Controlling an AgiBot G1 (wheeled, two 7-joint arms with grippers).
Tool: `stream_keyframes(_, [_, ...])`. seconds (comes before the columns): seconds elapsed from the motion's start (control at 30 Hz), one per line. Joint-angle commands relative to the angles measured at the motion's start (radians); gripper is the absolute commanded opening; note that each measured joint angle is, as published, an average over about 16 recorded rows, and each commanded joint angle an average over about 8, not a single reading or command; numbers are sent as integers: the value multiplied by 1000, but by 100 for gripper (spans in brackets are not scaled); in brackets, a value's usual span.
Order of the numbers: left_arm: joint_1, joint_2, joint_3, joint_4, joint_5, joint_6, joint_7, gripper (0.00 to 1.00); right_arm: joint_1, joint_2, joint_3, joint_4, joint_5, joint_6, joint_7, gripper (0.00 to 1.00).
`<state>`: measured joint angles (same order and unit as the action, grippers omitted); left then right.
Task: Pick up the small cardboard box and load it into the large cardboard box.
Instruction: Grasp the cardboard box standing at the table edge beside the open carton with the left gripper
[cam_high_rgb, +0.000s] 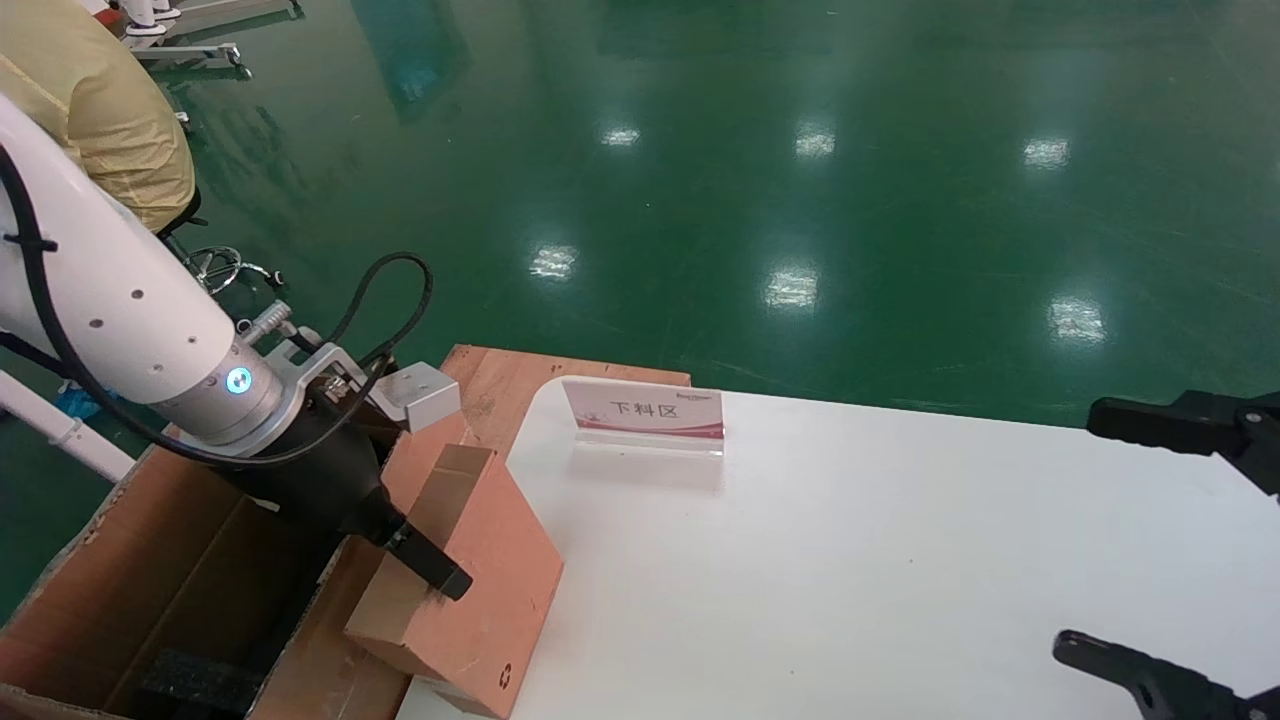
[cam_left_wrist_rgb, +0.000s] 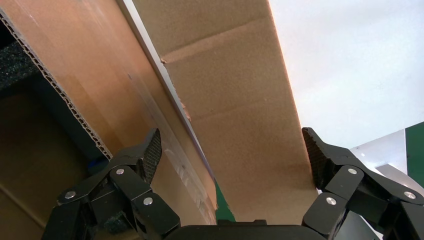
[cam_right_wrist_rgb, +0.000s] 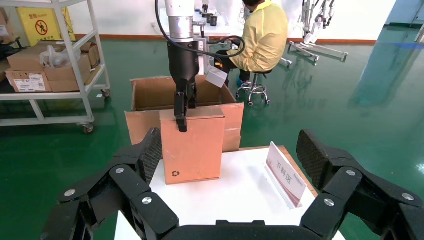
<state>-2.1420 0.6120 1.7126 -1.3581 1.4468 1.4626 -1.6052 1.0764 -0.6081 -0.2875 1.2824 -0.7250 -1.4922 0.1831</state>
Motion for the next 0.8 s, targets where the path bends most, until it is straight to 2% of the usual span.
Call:
stream_keyframes(0.03, [2,1,2,0,2,-1,2,68,0,0,0,0,0,0,0,62])
stream_keyframes(0.2, [1,1,1,0,1,-1,1,5,0,0,0,0,0,0,0,0])
stream_keyframes(0.23, [1,1,1,0,1,-1,0,0,0,0,0,0,0,0,0,0])
stream_keyframes(0.8, [-2,0,-2,0,-1,0,-1,0,0,0,0,0,0,0,0,0])
